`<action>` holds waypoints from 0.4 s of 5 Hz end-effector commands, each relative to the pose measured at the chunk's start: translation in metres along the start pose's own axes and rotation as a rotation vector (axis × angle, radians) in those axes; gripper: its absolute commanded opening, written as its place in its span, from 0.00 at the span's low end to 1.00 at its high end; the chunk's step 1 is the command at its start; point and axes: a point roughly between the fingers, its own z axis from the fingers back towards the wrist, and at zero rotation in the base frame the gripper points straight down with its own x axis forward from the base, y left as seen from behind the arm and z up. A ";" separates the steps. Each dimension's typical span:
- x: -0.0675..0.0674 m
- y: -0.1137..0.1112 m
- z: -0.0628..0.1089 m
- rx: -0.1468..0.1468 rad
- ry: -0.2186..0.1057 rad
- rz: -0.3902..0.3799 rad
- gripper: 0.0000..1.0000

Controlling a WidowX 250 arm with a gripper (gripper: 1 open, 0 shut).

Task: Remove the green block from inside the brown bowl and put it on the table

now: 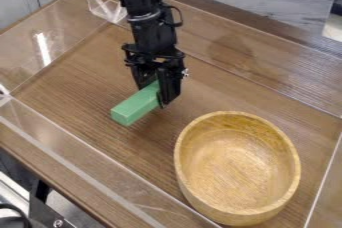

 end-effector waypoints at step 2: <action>0.011 0.002 0.014 0.025 -0.036 -0.017 0.00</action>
